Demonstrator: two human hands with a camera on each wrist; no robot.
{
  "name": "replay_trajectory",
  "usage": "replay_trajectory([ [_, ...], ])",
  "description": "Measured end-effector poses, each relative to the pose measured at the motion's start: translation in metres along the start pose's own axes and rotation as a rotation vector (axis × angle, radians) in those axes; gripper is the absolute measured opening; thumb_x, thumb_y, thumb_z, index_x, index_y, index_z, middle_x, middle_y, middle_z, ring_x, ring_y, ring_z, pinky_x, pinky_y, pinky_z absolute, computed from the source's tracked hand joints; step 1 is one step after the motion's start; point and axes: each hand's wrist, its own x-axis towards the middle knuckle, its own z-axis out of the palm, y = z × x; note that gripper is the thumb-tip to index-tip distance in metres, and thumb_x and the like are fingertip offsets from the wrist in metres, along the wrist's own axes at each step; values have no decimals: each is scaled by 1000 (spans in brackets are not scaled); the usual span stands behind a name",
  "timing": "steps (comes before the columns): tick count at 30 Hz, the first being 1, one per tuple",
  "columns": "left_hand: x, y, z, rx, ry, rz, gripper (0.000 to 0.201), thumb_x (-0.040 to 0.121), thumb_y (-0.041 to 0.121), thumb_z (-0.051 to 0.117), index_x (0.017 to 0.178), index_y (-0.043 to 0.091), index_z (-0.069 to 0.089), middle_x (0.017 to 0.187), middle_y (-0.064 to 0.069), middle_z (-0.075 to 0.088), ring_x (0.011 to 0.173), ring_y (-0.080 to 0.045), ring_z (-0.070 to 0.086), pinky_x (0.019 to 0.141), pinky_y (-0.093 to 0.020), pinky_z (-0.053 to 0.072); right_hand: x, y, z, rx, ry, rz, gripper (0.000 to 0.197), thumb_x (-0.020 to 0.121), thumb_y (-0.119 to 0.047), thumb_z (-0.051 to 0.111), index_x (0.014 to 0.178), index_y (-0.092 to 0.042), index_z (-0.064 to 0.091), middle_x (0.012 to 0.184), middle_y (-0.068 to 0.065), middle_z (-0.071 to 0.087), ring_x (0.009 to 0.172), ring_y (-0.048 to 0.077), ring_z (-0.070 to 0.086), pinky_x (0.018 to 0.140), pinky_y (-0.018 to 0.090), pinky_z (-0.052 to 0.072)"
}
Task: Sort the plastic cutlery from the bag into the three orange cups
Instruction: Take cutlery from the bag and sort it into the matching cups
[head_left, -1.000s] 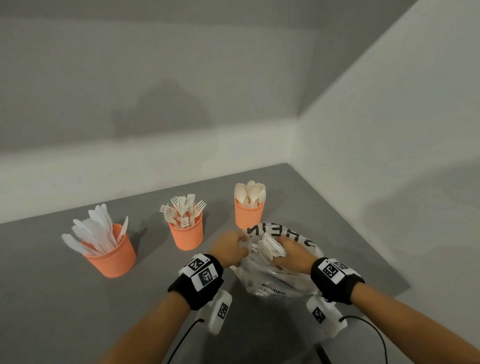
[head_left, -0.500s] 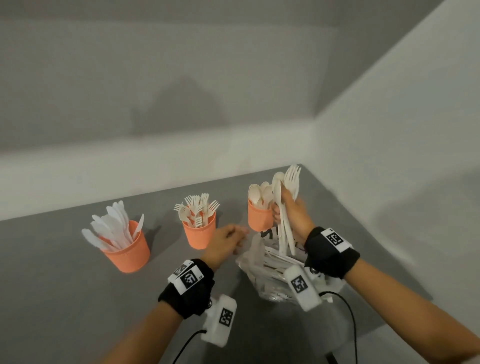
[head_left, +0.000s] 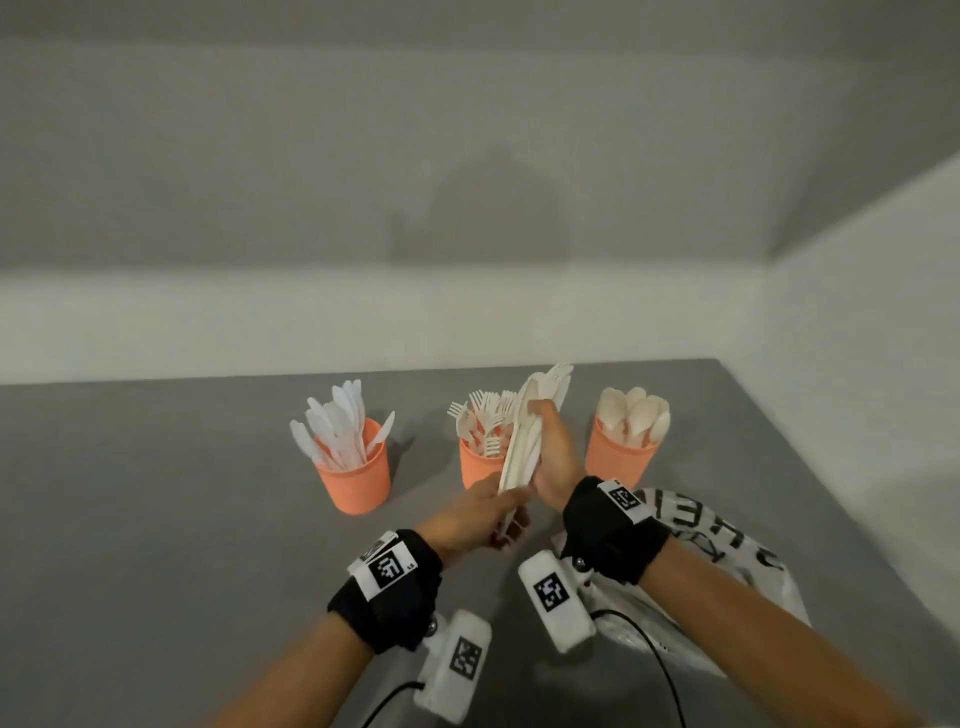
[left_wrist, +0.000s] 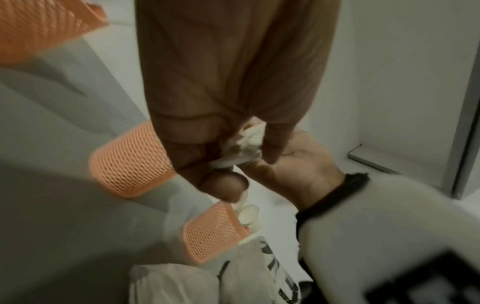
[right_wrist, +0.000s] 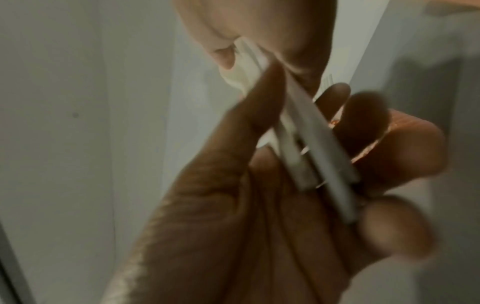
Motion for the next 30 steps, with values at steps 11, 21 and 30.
replay_trajectory([
  [11, 4, -6, -9, -291, -100, -14, 24, 93, 31, 41, 96, 12, 56, 68, -1, 52, 51, -7, 48, 46, -16, 38, 5, 21, -12, -89, -103, -55, 18, 90, -22, 60, 76, -12, 58, 54, -3, 52, 57, 16, 55, 60, 29, 49],
  [21, 17, -25, -27, -783, 29, -192, 75, 95, 56, 21, 120, -7, 54, 93, -17, 68, 77, -23, 70, 70, -30, 59, 4, 46, 4, -239, 61, -342, 13, 85, -16, 67, 89, -4, 63, 69, 3, 64, 57, 4, 63, 60, 19, 53],
  [30, 16, -17, -19, -267, 134, 19, 69, 76, 60, 61, 129, 17, 49, 118, 0, 63, 110, -16, 57, 102, -34, 40, 16, 69, 5, -558, 108, -354, 35, 85, -42, 53, 114, -23, 55, 92, -2, 68, 91, 19, 66, 83, 28, 54],
])
